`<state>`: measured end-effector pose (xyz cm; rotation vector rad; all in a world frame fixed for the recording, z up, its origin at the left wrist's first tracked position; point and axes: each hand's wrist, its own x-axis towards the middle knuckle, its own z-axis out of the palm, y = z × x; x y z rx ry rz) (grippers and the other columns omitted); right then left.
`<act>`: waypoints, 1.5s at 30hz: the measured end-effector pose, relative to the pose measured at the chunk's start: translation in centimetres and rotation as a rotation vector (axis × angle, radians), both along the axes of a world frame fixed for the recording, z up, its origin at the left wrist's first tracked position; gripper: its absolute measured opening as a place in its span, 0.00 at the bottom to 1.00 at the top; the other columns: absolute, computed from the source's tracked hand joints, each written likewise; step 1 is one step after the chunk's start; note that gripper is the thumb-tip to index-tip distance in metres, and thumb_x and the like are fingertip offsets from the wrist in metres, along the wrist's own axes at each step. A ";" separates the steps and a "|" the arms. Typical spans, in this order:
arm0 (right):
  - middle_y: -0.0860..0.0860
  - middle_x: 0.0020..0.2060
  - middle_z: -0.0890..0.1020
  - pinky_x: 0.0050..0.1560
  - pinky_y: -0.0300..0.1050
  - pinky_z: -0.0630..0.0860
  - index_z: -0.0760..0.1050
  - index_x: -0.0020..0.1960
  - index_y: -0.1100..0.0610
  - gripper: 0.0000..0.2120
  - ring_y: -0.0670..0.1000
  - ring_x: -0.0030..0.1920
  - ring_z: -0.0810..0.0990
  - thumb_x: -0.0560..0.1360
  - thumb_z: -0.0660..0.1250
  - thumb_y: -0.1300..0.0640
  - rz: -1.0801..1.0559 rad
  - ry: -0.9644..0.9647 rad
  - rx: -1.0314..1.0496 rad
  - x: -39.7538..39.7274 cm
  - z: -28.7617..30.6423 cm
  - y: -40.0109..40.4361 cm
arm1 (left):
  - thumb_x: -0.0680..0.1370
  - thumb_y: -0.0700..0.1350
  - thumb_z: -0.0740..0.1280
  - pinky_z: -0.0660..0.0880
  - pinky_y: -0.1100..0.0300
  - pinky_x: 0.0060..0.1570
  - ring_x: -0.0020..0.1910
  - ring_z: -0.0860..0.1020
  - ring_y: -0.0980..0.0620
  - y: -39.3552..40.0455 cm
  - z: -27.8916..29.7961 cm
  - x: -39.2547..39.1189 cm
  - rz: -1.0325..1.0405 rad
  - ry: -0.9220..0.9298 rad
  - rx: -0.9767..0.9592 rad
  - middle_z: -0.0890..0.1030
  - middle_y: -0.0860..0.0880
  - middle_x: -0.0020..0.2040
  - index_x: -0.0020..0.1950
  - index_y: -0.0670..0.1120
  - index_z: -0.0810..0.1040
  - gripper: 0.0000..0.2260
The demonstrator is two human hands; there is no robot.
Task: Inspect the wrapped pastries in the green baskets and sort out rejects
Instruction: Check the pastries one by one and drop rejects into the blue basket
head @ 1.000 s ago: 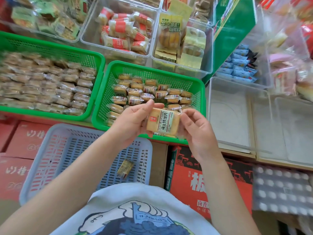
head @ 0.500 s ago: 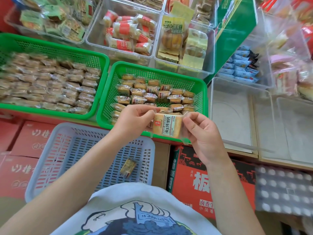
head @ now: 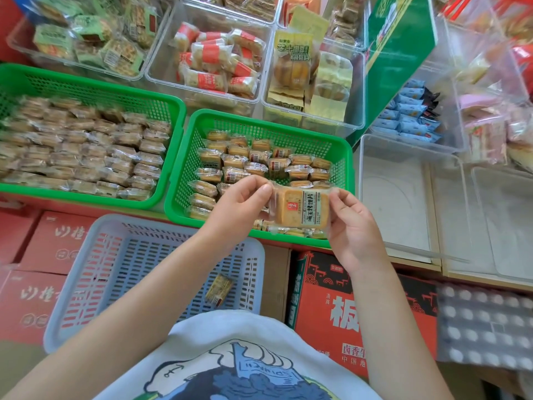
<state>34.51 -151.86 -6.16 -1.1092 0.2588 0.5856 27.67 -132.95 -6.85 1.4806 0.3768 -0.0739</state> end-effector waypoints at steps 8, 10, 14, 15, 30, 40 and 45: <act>0.56 0.46 0.82 0.49 0.52 0.81 0.73 0.49 0.55 0.03 0.54 0.49 0.82 0.82 0.63 0.58 -0.022 -0.222 -0.416 0.0 -1.6 1.2 | 0.85 0.41 0.59 0.79 0.57 0.44 0.41 0.80 0.53 0.0 -0.3 0.6 0.016 0.061 -0.225 0.80 0.50 0.40 0.45 0.44 0.75 0.11; 0.56 0.46 0.83 0.48 0.57 0.82 0.71 0.48 0.52 0.05 0.54 0.48 0.84 0.82 0.62 0.56 -0.005 -0.399 -0.632 0.0 -1.8 1.4 | 0.85 0.42 0.58 0.79 0.55 0.45 0.44 0.81 0.51 -0.1 -0.6 1.0 0.061 0.122 -0.244 0.81 0.46 0.45 0.45 0.44 0.76 0.11; 0.55 0.44 0.84 0.35 0.51 0.82 0.68 0.47 0.47 0.06 0.52 0.45 0.86 0.83 0.61 0.53 -0.025 -0.553 -0.704 0.1 -1.6 2.3 | 0.85 0.40 0.60 0.81 0.57 0.44 0.48 0.82 0.50 -0.3 -1.2 1.7 0.128 0.172 -0.288 0.82 0.44 0.50 0.49 0.43 0.76 0.08; 0.56 0.45 0.84 0.33 0.47 0.81 0.69 0.47 0.47 0.06 0.52 0.45 0.86 0.83 0.61 0.53 -0.047 -0.543 -0.692 0.3 -1.5 2.5 | 0.84 0.38 0.60 0.80 0.59 0.43 0.47 0.82 0.51 -0.4 -1.2 1.9 0.130 0.164 -0.313 0.82 0.44 0.50 0.50 0.43 0.76 0.06; 0.54 0.41 0.83 0.20 0.35 0.60 0.73 0.58 0.63 0.27 0.44 0.24 0.67 0.73 0.68 0.42 -0.079 0.017 -0.288 4.8 -4.6 3.4 | 0.82 0.35 0.65 0.76 0.60 0.33 0.33 0.79 0.50 0.9 -4.5 4.4 0.055 0.185 -0.286 0.81 0.47 0.35 0.59 0.43 0.75 0.08; 0.48 0.45 0.80 0.46 0.49 0.80 0.76 0.52 0.43 0.08 0.52 0.41 0.81 0.76 0.73 0.50 0.050 -0.194 -0.729 9.6 -8.0 3.1 | 0.82 0.42 0.63 0.71 0.54 0.67 0.64 0.73 0.54 3.5 -10.5 8.7 -0.142 0.257 0.558 0.74 0.52 0.66 0.70 0.51 0.74 0.17; 0.51 0.57 0.77 0.48 0.42 0.80 0.75 0.55 0.40 0.12 0.47 0.47 0.81 0.75 0.73 0.51 0.295 -0.423 -0.901 12.2 -11.8 4.5 | 0.81 0.46 0.63 0.48 0.50 0.78 0.81 0.49 0.52 4.0 -14.3 10.4 -0.428 0.219 0.904 0.54 0.52 0.82 0.81 0.52 0.58 0.29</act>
